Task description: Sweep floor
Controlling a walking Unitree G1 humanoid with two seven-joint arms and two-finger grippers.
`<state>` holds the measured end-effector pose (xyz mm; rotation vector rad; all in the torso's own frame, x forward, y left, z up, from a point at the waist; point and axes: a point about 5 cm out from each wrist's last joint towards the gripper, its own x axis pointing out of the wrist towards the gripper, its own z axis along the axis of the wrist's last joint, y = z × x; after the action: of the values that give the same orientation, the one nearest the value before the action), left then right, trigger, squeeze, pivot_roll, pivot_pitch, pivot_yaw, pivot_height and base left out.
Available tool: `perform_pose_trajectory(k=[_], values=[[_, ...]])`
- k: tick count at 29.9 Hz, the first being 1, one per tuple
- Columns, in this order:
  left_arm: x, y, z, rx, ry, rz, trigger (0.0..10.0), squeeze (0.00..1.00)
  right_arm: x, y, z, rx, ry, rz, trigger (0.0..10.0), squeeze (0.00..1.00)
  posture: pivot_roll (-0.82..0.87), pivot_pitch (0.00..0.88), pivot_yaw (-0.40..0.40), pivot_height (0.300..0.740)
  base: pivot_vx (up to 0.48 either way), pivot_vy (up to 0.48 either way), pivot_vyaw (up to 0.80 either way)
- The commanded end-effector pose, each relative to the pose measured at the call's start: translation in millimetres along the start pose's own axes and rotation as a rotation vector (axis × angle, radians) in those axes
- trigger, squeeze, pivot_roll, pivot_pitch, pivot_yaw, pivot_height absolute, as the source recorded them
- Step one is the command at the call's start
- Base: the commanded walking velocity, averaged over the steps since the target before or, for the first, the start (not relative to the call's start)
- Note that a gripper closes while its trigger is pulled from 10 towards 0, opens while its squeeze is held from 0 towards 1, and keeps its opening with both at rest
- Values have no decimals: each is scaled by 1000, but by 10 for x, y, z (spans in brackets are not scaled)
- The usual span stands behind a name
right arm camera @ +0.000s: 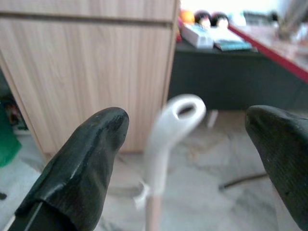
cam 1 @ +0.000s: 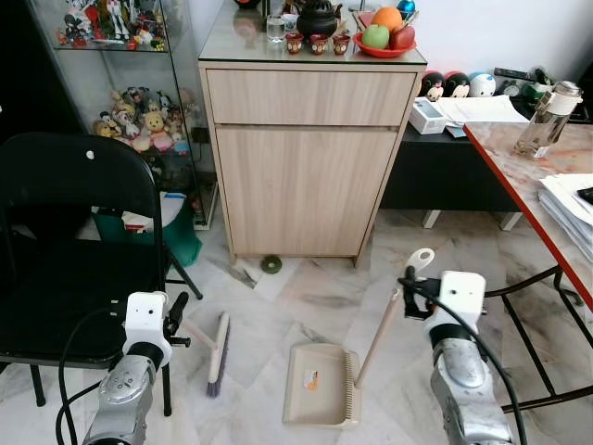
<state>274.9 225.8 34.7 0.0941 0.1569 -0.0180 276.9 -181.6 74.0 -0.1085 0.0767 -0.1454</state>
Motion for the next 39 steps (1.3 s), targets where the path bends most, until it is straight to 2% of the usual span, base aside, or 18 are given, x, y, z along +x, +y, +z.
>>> perform_pose_trajectory(k=[1,5,12,27,39], values=[[8,-11,28,-13,-19,-3,10000,0,-15,-29,88,-7,-52,-9,10000,0,-84,56,-49,740,0,0,0],[6,-19,52,-19,-37,-8,10000,0,-110,-16,164,-25,-119,-26,10000,0,-84,56,-49,740,0,0,0],[8,-35,92,-31,-69,-16,10000,0,-204,4,113,-15,-115,-24,10000,0,-79,43,-50,740,0,0,0],[21,-25,111,-25,-72,-20,10000,0,-191,-6,130,-17,-122,-30,10000,0,-78,22,-51,740,0,0,0],[27,-46,114,-29,-72,-24,10000,0,-174,-28,125,-23,-118,-31,10000,0,-78,38,-54,740,41,0,0]])
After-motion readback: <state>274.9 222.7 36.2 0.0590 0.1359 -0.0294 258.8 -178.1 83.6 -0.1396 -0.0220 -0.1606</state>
